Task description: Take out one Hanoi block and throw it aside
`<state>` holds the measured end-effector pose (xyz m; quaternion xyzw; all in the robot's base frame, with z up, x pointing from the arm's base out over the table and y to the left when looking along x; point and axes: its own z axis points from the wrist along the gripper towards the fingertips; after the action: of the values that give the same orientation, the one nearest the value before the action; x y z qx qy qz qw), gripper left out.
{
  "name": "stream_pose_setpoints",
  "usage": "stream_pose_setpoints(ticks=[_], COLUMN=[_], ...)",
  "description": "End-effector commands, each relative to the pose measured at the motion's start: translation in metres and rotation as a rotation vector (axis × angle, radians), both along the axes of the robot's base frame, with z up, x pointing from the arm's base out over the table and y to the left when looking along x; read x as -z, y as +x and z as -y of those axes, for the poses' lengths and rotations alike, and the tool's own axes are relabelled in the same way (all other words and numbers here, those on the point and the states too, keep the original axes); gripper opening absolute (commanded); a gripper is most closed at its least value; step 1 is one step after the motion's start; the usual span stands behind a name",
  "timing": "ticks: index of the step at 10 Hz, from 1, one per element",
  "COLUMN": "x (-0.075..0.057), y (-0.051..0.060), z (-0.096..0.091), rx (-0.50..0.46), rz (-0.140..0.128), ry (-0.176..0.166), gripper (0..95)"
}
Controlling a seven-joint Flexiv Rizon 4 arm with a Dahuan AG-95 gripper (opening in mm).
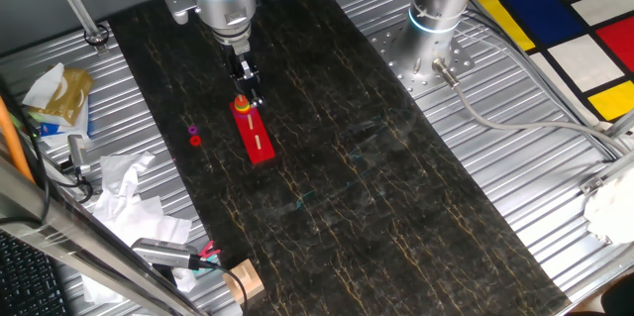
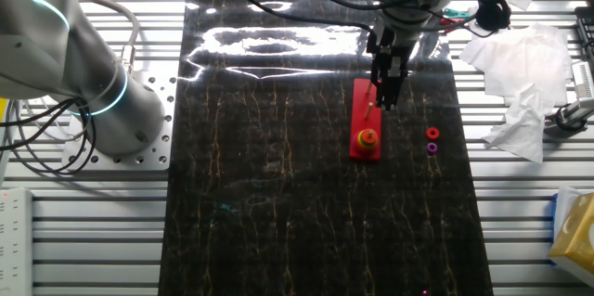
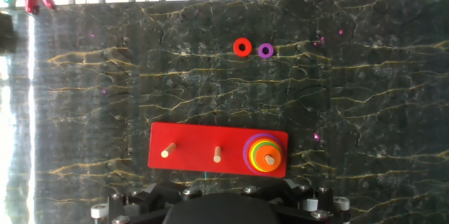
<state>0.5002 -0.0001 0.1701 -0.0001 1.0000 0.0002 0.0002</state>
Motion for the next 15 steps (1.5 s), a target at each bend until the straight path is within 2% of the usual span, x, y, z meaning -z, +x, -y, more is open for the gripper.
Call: stream_pose_setpoints(ticks=[1,15], x=[0.0001,-0.0051], y=[-0.0002,-0.0013], z=[-0.0001,-0.0019], rx=[-0.001,0.012], rz=[0.216,0.209], ry=[0.032,0.023], gripper=[0.0,0.0])
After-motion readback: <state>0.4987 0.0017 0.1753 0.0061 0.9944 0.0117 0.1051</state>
